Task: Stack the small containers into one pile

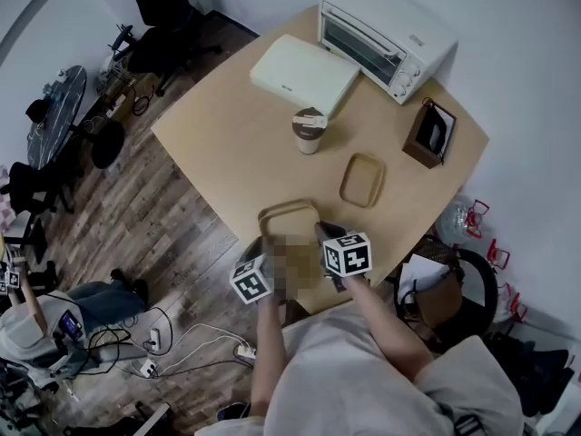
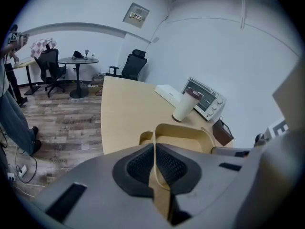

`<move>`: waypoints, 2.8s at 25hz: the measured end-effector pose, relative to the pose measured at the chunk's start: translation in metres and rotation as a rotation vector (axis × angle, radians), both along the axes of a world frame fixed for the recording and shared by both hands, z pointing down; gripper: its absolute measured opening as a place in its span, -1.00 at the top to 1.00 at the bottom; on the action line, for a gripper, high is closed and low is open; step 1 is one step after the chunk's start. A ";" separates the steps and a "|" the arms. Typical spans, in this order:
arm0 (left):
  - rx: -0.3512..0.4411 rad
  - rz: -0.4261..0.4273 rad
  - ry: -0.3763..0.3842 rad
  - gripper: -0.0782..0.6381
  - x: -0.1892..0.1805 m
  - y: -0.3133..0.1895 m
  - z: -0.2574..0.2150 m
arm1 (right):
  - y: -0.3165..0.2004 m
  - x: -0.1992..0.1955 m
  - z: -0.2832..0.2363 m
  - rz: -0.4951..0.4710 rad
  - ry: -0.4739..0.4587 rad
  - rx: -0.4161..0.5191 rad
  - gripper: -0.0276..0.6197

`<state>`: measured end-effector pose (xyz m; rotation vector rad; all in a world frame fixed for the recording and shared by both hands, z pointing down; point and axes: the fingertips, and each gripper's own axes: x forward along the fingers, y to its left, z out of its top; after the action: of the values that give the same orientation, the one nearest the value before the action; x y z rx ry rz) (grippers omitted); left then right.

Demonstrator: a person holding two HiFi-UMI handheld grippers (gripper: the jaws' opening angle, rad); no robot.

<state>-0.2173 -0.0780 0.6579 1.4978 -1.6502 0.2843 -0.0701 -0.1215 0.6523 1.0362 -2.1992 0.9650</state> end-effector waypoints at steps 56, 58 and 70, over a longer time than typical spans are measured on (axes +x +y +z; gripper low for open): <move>-0.062 0.030 -0.048 0.49 0.009 -0.039 0.014 | -0.047 0.035 0.040 0.026 0.097 -0.056 0.68; -0.055 0.041 -0.061 0.49 0.016 -0.039 0.007 | -0.054 0.055 0.037 0.074 0.095 -0.047 0.68; -0.051 0.022 -0.110 0.50 0.032 -0.022 -0.005 | -0.084 0.173 0.044 0.317 0.141 -0.018 0.68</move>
<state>-0.1851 -0.1002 0.6527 1.4854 -1.7007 0.4250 0.1027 -0.2051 0.6959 1.4287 -1.9440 1.0088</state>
